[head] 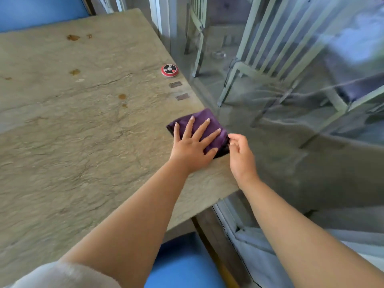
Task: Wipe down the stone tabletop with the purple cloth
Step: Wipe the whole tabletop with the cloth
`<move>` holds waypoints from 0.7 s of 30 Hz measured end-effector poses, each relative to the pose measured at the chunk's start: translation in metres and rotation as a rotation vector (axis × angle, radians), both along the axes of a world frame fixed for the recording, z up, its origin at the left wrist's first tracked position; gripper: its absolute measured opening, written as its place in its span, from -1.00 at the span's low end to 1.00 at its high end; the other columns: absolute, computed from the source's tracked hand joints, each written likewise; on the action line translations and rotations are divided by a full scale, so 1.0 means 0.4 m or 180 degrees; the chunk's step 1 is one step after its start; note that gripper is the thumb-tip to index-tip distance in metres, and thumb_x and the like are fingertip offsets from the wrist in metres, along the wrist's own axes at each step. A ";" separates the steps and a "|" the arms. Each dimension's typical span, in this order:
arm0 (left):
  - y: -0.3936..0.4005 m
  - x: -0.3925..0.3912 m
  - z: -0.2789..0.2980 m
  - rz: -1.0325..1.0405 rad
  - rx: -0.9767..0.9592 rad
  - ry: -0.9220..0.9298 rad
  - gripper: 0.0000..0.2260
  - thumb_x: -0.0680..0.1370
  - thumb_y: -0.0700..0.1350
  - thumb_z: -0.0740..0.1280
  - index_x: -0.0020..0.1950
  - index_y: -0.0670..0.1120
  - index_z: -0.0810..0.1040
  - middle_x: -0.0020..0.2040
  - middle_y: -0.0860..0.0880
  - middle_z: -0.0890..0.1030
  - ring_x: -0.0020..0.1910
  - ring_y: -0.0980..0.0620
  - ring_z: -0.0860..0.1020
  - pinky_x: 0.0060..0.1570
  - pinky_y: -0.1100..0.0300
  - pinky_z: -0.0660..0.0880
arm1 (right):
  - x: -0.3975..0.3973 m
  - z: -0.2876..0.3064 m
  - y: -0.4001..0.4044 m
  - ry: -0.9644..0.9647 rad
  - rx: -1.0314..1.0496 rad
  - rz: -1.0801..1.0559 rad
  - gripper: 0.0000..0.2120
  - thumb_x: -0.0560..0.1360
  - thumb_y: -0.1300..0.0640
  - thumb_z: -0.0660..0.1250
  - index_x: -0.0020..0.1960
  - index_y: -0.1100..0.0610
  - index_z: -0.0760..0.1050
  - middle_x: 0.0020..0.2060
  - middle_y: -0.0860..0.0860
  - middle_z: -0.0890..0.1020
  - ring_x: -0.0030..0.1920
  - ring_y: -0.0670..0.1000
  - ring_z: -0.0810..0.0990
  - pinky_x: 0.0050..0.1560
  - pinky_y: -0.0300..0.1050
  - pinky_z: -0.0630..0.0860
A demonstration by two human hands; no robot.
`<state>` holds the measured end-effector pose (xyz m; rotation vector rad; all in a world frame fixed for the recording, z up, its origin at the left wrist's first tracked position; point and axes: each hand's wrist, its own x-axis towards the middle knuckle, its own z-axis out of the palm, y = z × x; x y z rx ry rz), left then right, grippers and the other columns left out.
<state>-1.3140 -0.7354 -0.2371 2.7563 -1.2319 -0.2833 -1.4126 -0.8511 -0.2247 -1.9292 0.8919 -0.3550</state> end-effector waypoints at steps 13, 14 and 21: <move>0.204 -0.074 0.022 0.0097 0.0167 0.0115 -0.47 0.52 0.38 -0.13 0.47 0.41 -0.22 0.56 0.19 -0.22 0.54 -0.01 -0.29 0.45 -0.23 -0.31 | -0.114 0.003 0.021 -0.0126 0.0222 0.0098 -0.68 0.64 0.18 0.06 0.35 0.11 0.38 0.29 -0.03 0.52 0.30 -0.09 0.45 0.23 -0.34 0.26; 0.155 -0.080 0.019 0.0289 0.0155 0.0157 -0.47 0.52 0.37 -0.12 0.47 0.40 -0.21 0.57 0.18 -0.22 0.54 -0.04 -0.29 0.43 -0.26 -0.33 | -0.127 0.005 0.020 -0.0179 0.0316 0.0053 -0.69 0.64 0.14 0.06 0.35 0.10 0.39 0.27 -0.04 0.53 0.28 -0.10 0.45 0.23 -0.31 0.27; 0.064 -0.221 0.018 -0.0470 0.0053 -0.0035 -0.49 0.56 0.31 -0.06 0.51 0.36 -0.08 0.58 0.18 -0.13 0.55 -0.06 -0.25 0.42 -0.30 -0.29 | -0.155 0.010 -0.005 -0.0191 0.0859 -0.0143 -0.68 0.64 0.00 0.03 0.28 0.04 0.43 0.20 -0.01 0.60 0.22 -0.07 0.52 0.32 -0.08 0.38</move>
